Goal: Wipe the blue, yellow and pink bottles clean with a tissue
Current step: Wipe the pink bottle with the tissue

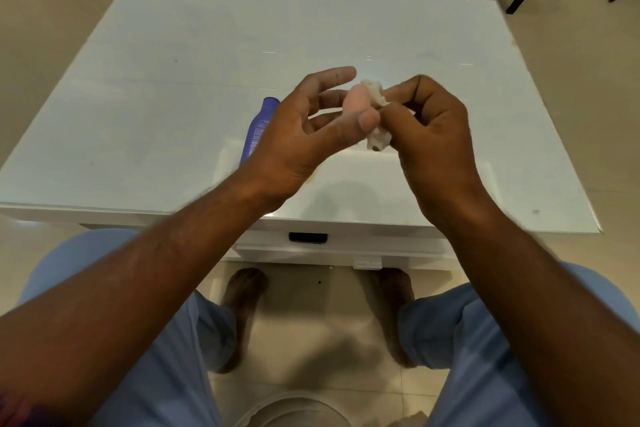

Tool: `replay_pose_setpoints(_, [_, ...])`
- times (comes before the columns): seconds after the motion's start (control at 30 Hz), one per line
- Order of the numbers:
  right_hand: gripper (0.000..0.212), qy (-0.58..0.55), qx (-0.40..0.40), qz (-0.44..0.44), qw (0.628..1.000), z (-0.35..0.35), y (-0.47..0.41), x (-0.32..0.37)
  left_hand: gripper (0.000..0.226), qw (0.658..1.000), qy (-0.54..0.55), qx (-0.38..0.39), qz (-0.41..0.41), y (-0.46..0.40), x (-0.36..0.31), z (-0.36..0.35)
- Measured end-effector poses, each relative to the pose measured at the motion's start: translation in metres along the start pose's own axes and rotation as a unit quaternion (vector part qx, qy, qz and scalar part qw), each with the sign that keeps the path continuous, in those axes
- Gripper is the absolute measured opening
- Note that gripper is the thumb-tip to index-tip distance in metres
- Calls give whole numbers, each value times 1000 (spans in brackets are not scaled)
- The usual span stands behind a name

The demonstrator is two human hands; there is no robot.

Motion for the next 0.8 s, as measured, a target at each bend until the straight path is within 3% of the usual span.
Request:
replay_pose_setpoints(0.07, [14, -3, 17, -43, 999, 0, -1, -10, 110, 1000, 10, -9, -4, 1, -2, 1])
replay_pose_setpoints(0.23, [11, -55, 50, 57, 996, -15, 11, 15, 101, 1000, -7, 11, 0, -2, -3, 3])
replay_pose_setpoints(0.37, [12, -11, 10, -51, 999, -6, 2, -15, 103, 999, -27, 27, -31, 1, -11, -2])
replay_pose_setpoints(0.5, [4, -65, 30, 9, 997, -8, 3, 3, 97, 999, -26, 31, -22, -2, -7, -1])
replay_pose_setpoints(0.63, [5, -93, 30, -71, 993, -11, 2, -11, 82, 998, -46, 39, -11, -5, 3, -1])
replay_pose_setpoints(0.7, [6, -178, 45, -156, 970, -17, 4, -20, 83, 999, -43, 14, -8, -7, 4, 2])
replay_pose_setpoints(0.8, [12, -369, 66, -281, 883, -32, 16, -29, 86, 996, -86, 1, -8, -8, 3, 7])
Point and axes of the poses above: each hand's wrist, its own y-axis away from the middle knuckle, its own z-axis out of the back of the hand, x = y × z, the point moved 9 cm from there along -y, towards the middle knuckle, and after that the axes turned 4 degrees about -y, right-handed, at the moved point
